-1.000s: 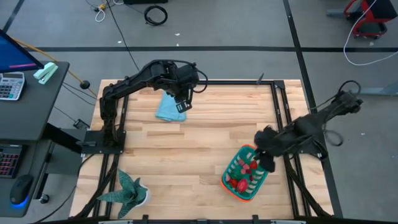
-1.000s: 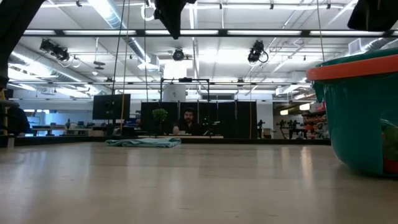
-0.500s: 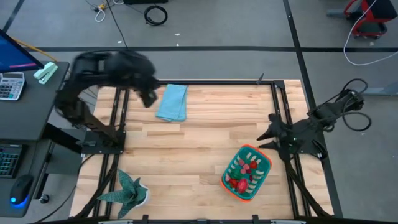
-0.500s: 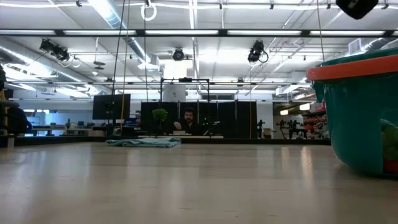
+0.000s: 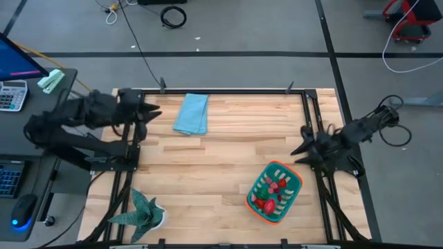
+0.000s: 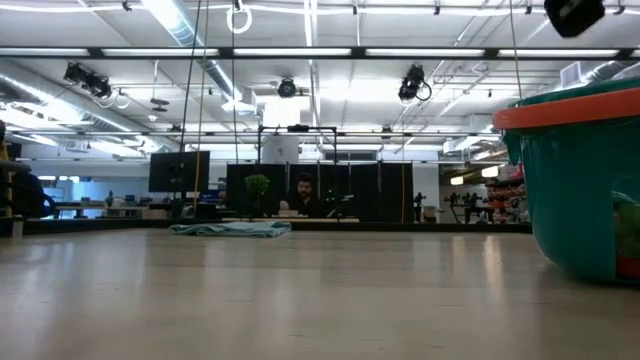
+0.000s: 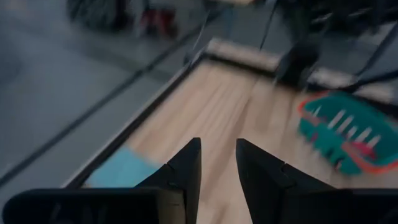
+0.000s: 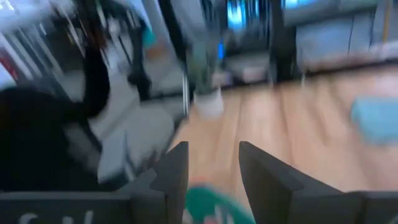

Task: Pick and placing Produce into tupperware
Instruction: Return to Home Position

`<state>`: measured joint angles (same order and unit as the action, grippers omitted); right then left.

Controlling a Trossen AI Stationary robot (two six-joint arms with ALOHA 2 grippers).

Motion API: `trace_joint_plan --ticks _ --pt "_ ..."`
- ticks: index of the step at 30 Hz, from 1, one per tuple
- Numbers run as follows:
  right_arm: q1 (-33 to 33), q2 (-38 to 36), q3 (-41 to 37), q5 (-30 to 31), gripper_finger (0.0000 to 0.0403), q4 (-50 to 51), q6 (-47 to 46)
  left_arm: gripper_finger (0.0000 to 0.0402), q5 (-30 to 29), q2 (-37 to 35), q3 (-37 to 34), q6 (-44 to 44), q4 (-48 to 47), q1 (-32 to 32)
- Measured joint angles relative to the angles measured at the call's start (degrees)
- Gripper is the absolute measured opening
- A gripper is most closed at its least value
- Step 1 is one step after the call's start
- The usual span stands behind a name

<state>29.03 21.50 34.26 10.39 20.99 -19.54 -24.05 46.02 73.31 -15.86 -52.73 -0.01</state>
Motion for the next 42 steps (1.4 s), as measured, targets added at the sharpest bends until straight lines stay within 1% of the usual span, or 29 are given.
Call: trace_joint_plan --ticks 2,4,6,8,11,14,16,18,20,22,25,30,34,37,42 --pt "-0.64 -2.82 -0.51 0.08 0.0150 -2.53 2.92 0.0107 1.79 -5.74 -10.30 3.15 11.52 0.00" --pt "-1.09 -4.31 -2.62 -0.01 0.0150 -5.96 3.84 0.0107 4.32 -10.39 -20.26 4.73 22.29 0.02" --pt "-1.34 -4.37 -6.19 -0.06 0.0150 -11.17 3.07 0.0107 6.73 -14.10 -29.02 4.97 32.01 0.02" --pt "-1.57 -4.08 -10.67 -0.18 0.0150 -16.92 2.83 0.0107 8.34 -16.89 -36.53 4.96 39.54 -0.02" --pt "-1.56 -3.70 -17.80 -0.25 0.0149 -27.59 2.72 0.0107 9.08 -20.27 -45.93 4.16 50.42 0.00" --pt "-1.57 -3.70 -23.19 -1.20 0.0149 -36.89 3.22 0.0107 9.89 -21.76 -53.60 2.70 60.89 0.02" --pt "-1.57 -3.76 -25.97 -1.88 0.0149 -40.89 4.44 0.0107 11.78 -21.86 -57.57 1.48 66.60 0.02" --pt "-2.05 -3.72 -27.94 -1.96 0.0149 -42.29 4.92 0.0107 14.30 -21.76 -61.04 0.10 72.12 0.02" --pt "-3.60 -3.85 -28.43 -2.16 0.0149 -42.19 5.06 0.0107 15.80 -21.68 -63.59 -1.32 75.79 0.02" --pt "-5.78 -3.87 -28.43 -3.74 0.0149 -42.09 6.02 0.0107 16.06 -21.69 -65.53 -1.45 78.18 0.03" --pt "-10.50 -3.89 -28.02 -10.29 0.0149 -41.24 9.59 0.0107 16.04 -21.68 -66.35 -1.44 79.53 0.22" --pt "-20.11 -3.83 -28.04 -19.56 0.0149 -40.10 5.68 0.0107 16.04 -21.70 -66.24 -1.16 79.66 0.22" --pt "-26.32 -3.78 -28.04 -24.53 0.0149 -39.89 4.47 0.0107 15.97 -21.69 -66.24 0.03 79.61 0.23" --pt "-28.77 -3.38 -28.04 -25.84 0.0149 -38.78 5.04 0.0107 15.76 -21.68 -66.24 -0.02 79.60 0.55" --pt "-30.08 -1.29 -28.22 -25.33 0.0149 -38.85 5.97 0.0107 15.68 -21.66 -66.24 -0.20 78.79 0.55"
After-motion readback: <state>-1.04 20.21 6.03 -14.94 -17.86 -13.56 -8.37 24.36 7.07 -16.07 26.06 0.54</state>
